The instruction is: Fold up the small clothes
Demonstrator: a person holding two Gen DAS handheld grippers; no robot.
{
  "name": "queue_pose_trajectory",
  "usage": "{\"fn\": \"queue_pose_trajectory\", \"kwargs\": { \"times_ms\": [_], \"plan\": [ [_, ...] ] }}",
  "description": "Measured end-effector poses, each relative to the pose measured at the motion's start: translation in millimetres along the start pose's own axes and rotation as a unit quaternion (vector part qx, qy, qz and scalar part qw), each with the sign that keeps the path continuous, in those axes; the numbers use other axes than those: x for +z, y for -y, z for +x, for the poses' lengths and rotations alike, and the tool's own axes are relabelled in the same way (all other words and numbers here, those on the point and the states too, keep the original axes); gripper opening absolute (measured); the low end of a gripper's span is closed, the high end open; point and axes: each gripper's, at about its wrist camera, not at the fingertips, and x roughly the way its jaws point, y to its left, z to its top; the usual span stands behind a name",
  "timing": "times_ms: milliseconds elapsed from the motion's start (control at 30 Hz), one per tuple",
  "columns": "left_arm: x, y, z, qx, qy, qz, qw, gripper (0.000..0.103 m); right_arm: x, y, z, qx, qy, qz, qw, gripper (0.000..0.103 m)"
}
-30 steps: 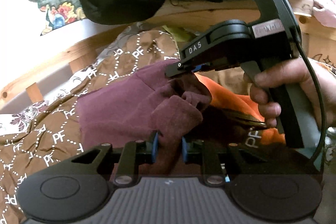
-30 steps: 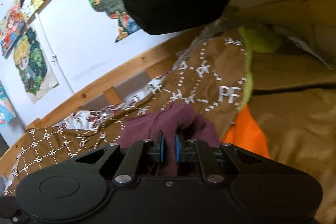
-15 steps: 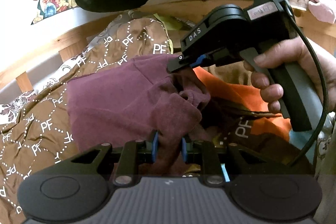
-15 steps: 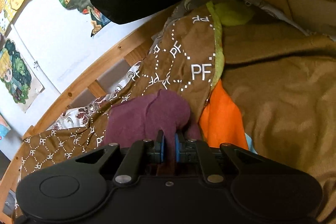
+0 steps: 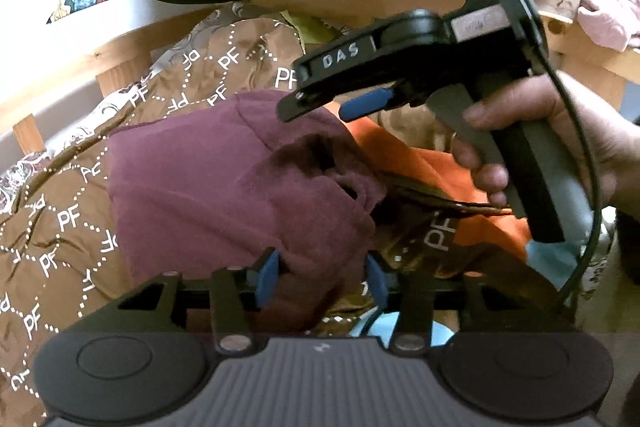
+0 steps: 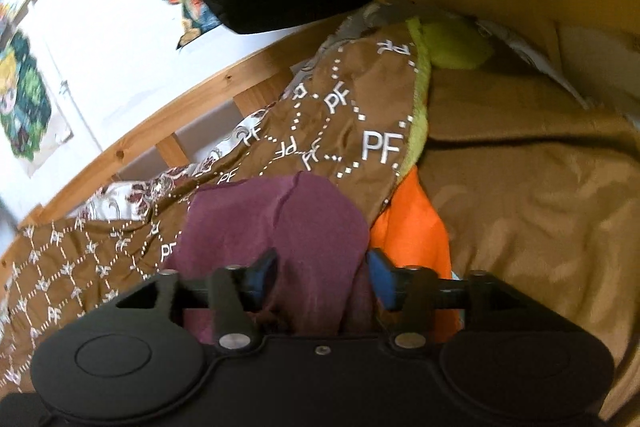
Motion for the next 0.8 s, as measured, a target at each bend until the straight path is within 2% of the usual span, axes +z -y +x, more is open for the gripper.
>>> {"fn": "queue_pose_trajectory", "kwargs": {
  "times_ms": [33,67,133,200,400,467,567,700,800],
  "plan": [
    [0.1,-0.6,-1.5,-0.003,0.001,-0.004,1.0000,0.059,-0.9,-3.1,1.0,0.001,-0.005,-0.011,1.000,0.074],
    [0.1,-1.4,-3.3,-0.006,0.002,-0.008,0.9999,0.062,-2.2,-5.5,2.2,0.001,-0.011,-0.017,1.000,0.077],
    [0.0,-5.2,-9.1,-0.017,0.009,-0.025,0.9995,0.078,-5.0,-9.3,6.8,0.003,-0.031,-0.027,0.999,0.084],
    [-0.4,-10.5,-16.7,-0.025,0.023,-0.046,0.9983,0.087,-8.4,-12.7,10.3,0.001,-0.046,-0.036,0.998,0.088],
    [-2.3,-34.7,-38.2,-0.001,0.067,-0.120,0.9905,0.102,-18.1,-11.7,16.7,-0.028,-0.082,-0.063,0.994,0.100],
    [-4.5,-47.3,-43.3,0.016,0.079,-0.158,0.9841,0.102,-22.1,-9.7,17.2,-0.034,-0.097,-0.064,0.993,0.102],
    [-7.3,-66.1,-45.3,0.058,0.076,-0.210,0.9730,0.102,-29.1,-10.2,14.0,-0.045,-0.103,-0.075,0.991,0.102],
    [-13.4,-90.4,-38.7,0.110,0.042,-0.279,0.9531,0.102,-37.4,-11.4,10.1,-0.060,-0.105,-0.094,0.988,0.102],
    [-21.6,-107.6,-28.4,0.121,0.011,-0.330,0.9362,0.102,-40.4,-11.7,10.2,-0.065,-0.104,-0.106,0.987,0.102]
  ]
}}
